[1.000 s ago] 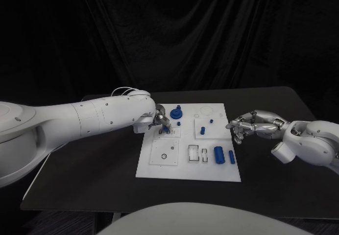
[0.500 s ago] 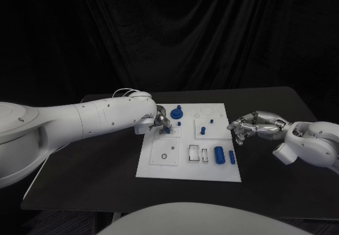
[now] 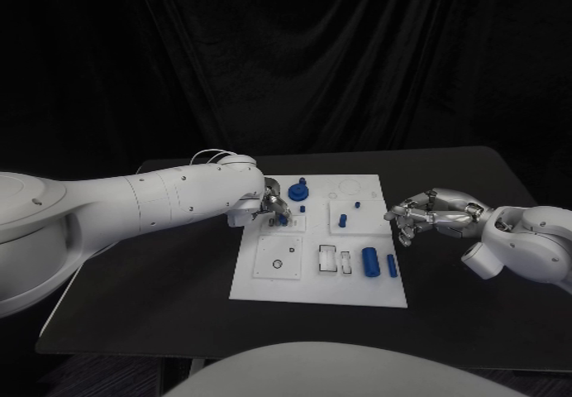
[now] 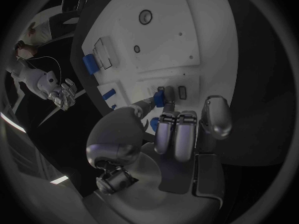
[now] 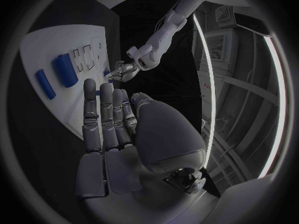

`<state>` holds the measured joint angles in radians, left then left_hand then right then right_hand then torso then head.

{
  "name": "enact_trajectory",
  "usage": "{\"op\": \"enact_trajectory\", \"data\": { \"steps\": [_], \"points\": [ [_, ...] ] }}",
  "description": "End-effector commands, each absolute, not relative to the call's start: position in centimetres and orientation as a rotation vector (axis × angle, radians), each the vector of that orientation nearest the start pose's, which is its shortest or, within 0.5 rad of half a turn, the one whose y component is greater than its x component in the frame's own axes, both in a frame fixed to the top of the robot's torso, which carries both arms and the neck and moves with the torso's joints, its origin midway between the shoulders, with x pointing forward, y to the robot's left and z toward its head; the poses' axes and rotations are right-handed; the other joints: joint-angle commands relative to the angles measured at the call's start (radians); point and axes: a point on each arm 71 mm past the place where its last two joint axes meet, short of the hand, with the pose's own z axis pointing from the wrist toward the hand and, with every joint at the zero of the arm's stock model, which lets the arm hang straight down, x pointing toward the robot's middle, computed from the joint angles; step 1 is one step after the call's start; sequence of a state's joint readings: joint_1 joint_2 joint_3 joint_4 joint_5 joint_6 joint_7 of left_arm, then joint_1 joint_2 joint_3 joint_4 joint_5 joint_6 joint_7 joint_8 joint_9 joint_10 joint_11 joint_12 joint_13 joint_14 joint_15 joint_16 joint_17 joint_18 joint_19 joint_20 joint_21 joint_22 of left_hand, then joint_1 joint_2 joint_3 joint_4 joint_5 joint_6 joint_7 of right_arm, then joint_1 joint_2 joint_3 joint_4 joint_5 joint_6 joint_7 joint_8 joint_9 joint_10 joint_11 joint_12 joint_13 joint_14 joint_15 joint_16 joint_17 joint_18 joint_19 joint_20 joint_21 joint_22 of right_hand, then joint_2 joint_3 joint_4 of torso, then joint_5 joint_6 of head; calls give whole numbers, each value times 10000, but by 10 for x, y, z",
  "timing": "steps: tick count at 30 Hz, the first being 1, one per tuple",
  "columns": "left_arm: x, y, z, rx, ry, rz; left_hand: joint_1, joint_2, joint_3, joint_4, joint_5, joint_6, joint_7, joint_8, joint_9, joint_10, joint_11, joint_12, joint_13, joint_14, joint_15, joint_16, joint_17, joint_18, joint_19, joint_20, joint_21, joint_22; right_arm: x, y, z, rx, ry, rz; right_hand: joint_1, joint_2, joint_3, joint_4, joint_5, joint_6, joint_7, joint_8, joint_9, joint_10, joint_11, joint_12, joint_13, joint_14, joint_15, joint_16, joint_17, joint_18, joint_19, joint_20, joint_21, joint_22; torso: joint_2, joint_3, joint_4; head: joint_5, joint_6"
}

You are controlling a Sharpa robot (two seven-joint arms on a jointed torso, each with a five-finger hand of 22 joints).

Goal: Assemble the parts on the task board

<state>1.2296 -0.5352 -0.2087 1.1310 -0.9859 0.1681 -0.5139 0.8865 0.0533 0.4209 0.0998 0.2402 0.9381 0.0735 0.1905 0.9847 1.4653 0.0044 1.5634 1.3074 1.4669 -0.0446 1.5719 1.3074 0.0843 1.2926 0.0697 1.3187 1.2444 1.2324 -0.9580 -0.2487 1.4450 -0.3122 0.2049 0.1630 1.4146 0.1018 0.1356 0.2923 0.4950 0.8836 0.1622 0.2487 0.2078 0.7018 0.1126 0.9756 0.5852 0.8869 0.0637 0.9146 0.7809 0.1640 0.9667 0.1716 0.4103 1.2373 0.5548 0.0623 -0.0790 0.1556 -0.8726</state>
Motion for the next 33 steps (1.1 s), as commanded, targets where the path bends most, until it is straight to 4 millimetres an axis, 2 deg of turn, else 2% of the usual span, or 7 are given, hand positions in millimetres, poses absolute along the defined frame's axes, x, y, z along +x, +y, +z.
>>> {"op": "enact_trajectory", "data": {
  "steps": [1, 7, 17, 27, 33],
  "points": [
    [512, 178, -292, -1939, 24791, -2594, -84, -6, -19, 42, -73, 0, 70, -53, -31, 905, 72, -64, 2514, 1039, 51, -11, 2634, 87, -26, 30, -44, -20, 448, -267, -258, 8351, 21815, 14039, -100, 11, 33, 1, -48, -73, 14, 65, 4, -68, -30, -60, -8, -92, -8, -55, -15, 144, -62, -27, -31, -13, -5, -6, 8, 5, 0],
    [512, 179, -293, -1889, 24937, -2487, -67, -83, -182, 130, -211, 38, 81, -119, -76, 872, 82, -95, 2488, 1039, 62, -11, 2634, 99, -63, 42, -94, -50, 448, -267, -258, 8354, 21866, 14018, -100, 11, 33, 1, -48, -73, 14, 65, 4, -68, -30, -60, -8, -92, -8, -55, -15, 144, -62, -27, -31, -13, -7, -10, 5, -8, 0],
    [510, 182, -295, -1762, 25193, -2395, -69, -84, -300, 229, -299, 40, 93, -171, -99, 815, 95, -148, 2444, 1039, 73, -11, 2634, 121, -134, 52, -172, -119, 448, -267, -259, 8369, 21966, 13967, -138, 27, 25, 12, -77, -86, 25, 70, 2, -77, -17, -60, -42, -119, 2, -48, -40, 144, -78, -17, -59, -25, -10, -4, -1, 5, 0],
    [510, 183, -295, -1715, 25220, -2500, 427, -23, -347, -1, 67, 72, 37, -114, 111, 797, 56, -165, 2433, 1039, 52, -11, 2634, 131, -159, 44, -234, -107, 448, -267, -259, 8371, 22052, 13949, -151, 34, 22, 11, -89, -91, 27, 72, 1, -78, -15, -57, -54, -126, 5, -43, -48, 145, -81, -13, -69, -29, -11, -9, -5, -3, 0],
    [509, 185, -296, -1744, 25241, -2456, 600, -23, -329, -130, 164, 59, 22, -105, 183, 787, 42, -175, 2427, 1039, 41, -11, 2634, 134, -168, 36, -257, -105, 447, -267, -260, 8389, 22114, 13909, -156, 40, 23, 9, -93, -96, 27, 72, 0, -78, -14, -56, -60, -134, 8, -41, -54, 145, -85, -10, -75, -32, -15, -10, -2, -20, 0]
  ]
}}
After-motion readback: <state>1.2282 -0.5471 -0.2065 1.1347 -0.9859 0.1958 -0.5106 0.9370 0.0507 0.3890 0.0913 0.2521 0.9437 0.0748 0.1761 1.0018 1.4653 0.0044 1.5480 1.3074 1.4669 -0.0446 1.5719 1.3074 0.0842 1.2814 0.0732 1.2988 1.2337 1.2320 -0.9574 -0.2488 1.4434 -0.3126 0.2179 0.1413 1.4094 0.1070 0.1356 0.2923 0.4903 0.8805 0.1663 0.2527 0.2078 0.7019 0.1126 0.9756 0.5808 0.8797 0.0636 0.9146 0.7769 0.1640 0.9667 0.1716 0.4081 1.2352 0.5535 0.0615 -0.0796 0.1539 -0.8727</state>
